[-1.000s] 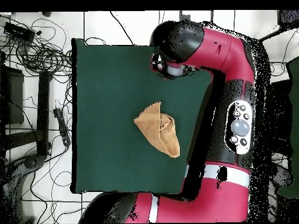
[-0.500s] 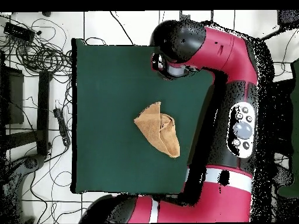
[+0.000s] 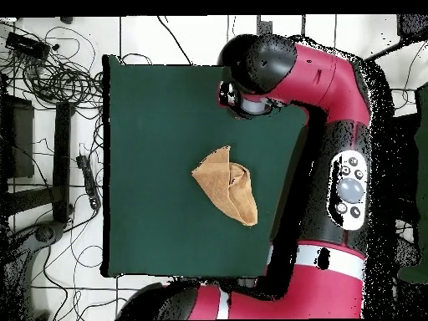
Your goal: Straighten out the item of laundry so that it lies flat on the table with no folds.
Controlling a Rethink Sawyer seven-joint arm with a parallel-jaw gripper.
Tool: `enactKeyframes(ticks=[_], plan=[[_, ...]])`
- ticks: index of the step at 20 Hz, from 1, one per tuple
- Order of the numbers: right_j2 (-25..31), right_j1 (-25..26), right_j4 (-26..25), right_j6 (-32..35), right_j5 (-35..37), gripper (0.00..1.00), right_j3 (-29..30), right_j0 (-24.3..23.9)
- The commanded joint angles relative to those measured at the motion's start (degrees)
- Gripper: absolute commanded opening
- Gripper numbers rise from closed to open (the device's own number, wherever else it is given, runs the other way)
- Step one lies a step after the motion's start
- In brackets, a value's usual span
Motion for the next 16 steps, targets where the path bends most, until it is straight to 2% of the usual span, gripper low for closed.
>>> enactKeyframes(ticks=[1, 16], plan=[[4.4, 0.6, 0.4, 3.9, -3.6, 1.00, 10.8, -0.5], [4.4, 1.6, -0.1, 4.1, -1.5, 1.00, 8.5, -0.5]])
